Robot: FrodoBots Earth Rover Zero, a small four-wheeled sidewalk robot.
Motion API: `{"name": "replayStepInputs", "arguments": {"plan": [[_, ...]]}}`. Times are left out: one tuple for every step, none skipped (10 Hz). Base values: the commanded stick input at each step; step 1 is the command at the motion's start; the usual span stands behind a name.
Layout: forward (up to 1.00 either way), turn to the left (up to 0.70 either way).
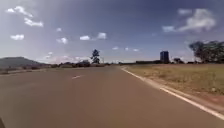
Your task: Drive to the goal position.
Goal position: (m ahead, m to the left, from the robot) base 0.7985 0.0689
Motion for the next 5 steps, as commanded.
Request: {"name": "replayStepInputs", "arguments": {"plan": [[0.85,0.00],[0.85,0.00],[0.85,0.00],[0.85,0.00],[0.85,0.00]]}}
